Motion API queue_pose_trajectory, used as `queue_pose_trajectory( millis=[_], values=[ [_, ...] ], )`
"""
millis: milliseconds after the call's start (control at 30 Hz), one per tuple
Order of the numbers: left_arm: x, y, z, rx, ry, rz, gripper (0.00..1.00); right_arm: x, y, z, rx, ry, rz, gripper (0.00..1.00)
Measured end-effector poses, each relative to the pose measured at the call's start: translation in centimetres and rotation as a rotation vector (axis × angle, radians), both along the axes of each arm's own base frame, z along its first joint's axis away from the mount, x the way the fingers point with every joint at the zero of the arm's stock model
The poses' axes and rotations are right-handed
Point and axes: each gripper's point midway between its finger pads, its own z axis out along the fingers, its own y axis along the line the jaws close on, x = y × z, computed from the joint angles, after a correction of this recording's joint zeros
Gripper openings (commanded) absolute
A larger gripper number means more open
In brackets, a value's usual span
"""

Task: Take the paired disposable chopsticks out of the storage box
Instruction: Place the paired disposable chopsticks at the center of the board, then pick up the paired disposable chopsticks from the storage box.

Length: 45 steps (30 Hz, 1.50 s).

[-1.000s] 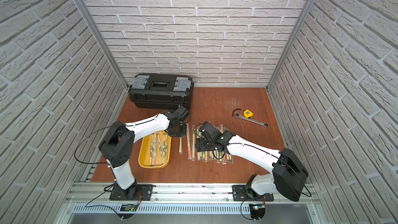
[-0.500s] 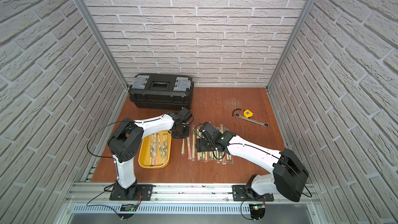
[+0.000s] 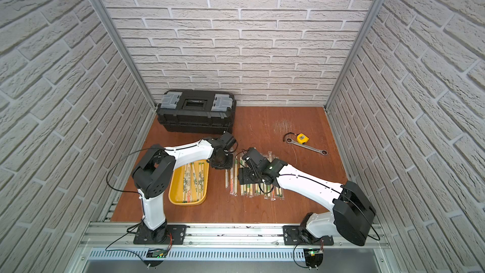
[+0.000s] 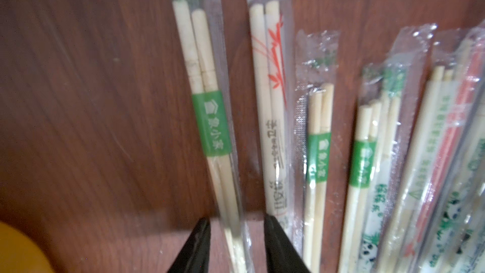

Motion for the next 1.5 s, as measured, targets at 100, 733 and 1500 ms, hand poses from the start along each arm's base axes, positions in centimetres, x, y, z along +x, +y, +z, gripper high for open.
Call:
queue_pose_trajectory(
  millis=[100, 733, 1500],
  values=[
    [0.3, 0.2, 1.4, -0.015, -0.024, 0.006, 0.44, 0.0, 0.0, -0.1, -0.002, 0.002, 0.000, 0.82],
    [-0.9, 12.1, 7.4, -0.010, -0.161, 0.231, 0.48, 0.0, 0.8, -1.1, 0.003, 0.043, 0.009, 0.81],
    [-4.4, 16.2, 1.3, 0.075, -0.044, 0.316, 0.36, 0.6, 3.9, -1.8, 0.020, 0.077, 0.048, 0.80]
  ],
)
